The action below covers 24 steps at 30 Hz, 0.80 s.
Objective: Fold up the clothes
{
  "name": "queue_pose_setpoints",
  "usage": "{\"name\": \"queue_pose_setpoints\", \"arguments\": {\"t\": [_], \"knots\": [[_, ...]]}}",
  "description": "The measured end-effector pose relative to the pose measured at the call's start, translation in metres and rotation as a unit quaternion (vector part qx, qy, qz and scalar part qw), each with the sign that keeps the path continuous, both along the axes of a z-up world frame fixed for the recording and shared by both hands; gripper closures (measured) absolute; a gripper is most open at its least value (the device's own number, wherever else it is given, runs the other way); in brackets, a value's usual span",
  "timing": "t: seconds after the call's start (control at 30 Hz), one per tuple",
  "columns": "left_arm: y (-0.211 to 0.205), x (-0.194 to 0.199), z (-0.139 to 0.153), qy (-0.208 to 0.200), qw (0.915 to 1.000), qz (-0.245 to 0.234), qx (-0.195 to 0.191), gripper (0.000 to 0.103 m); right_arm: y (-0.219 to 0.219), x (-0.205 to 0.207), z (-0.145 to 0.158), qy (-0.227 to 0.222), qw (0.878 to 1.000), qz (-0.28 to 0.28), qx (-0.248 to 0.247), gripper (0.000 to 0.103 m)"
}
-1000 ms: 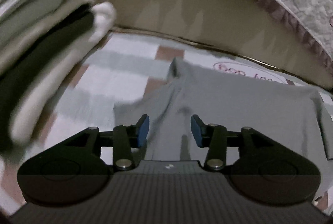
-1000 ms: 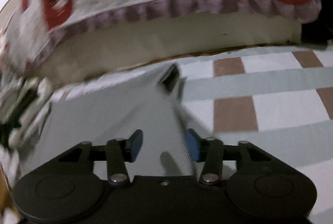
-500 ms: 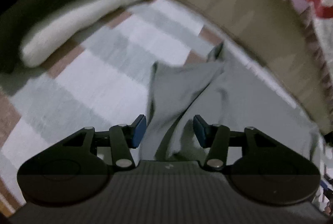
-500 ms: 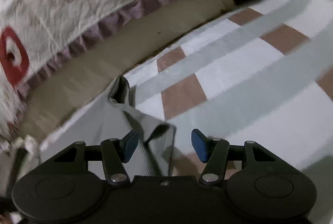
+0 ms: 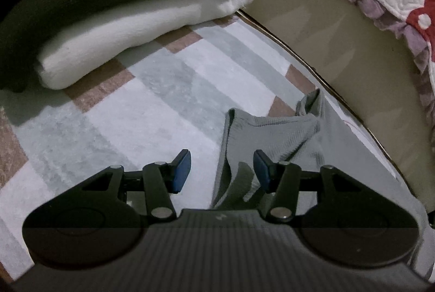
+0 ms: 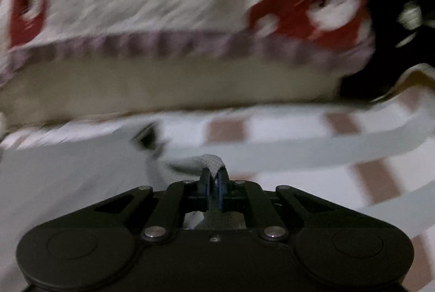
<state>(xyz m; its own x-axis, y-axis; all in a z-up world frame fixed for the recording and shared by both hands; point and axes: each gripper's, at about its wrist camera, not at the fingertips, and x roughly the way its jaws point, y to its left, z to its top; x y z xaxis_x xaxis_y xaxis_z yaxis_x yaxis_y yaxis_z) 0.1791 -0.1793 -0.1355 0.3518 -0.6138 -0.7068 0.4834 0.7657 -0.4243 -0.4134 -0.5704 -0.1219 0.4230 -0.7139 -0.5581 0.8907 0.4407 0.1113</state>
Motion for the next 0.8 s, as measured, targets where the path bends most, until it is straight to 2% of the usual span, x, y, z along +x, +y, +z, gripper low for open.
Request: {"name": "queue_pose_setpoints", "arguments": {"t": [0.07, 0.1, 0.2, 0.23, 0.3, 0.33, 0.37, 0.4, 0.53, 0.63, 0.7, 0.73, 0.8], "knots": [[0.0, 0.001, -0.001, -0.001, 1.0, 0.001, 0.001, 0.053, -0.019, -0.003, -0.002, 0.022, 0.999, -0.028, -0.007, 0.098], [-0.001, 0.0, -0.001, -0.004, 1.0, -0.001, 0.004, 0.053, -0.029, -0.002, -0.008, 0.054, 0.997, -0.048, -0.007, 0.097], [-0.002, -0.002, 0.003, -0.011, 0.9998, -0.011, 0.014, 0.053, -0.052, -0.008, -0.025, 0.071, 0.993, -0.085, 0.042, 0.094], [-0.001, -0.002, 0.004, -0.012, 0.9997, -0.013, 0.017, 0.053, -0.051, -0.017, -0.024, 0.032, 0.992, -0.098, 0.068, 0.087], [0.001, -0.002, 0.006, -0.011, 0.9996, -0.016, 0.022, 0.053, -0.042, -0.031, -0.021, -0.06, 0.986, -0.109, 0.114, 0.086], [0.002, -0.001, 0.006, -0.008, 0.9996, -0.017, 0.021, 0.053, -0.034, -0.035, -0.02, -0.086, 0.982, -0.108, 0.131, 0.073], [0.002, 0.0, 0.007, -0.001, 0.9997, -0.019, 0.018, 0.053, -0.026, -0.038, -0.02, -0.104, 0.978, -0.11, 0.145, 0.058], [0.002, 0.001, 0.006, 0.007, 0.9996, -0.021, 0.014, 0.053, -0.018, -0.04, -0.02, -0.116, 0.974, -0.113, 0.155, 0.055], [-0.002, 0.001, 0.0, 0.024, 0.9991, -0.035, 0.01, 0.053, 0.003, -0.044, -0.027, -0.112, 0.974, -0.124, 0.153, 0.049], [-0.005, -0.001, -0.001, 0.009, 0.999, -0.04, 0.017, 0.053, -0.007, -0.025, -0.022, -0.078, 0.989, -0.062, 0.114, 0.05], [-0.006, -0.002, -0.001, 0.006, 0.9991, -0.039, 0.015, 0.053, -0.031, -0.014, -0.02, -0.097, 0.986, -0.006, 0.135, 0.07], [-0.006, -0.003, -0.001, 0.005, 0.9991, -0.041, 0.012, 0.053, -0.042, -0.008, -0.02, -0.109, 0.982, 0.017, 0.155, 0.093], [-0.005, -0.003, -0.001, 0.003, 0.999, -0.044, 0.006, 0.053, -0.06, 0.004, -0.023, -0.105, 0.976, 0.008, 0.191, 0.09]]}}
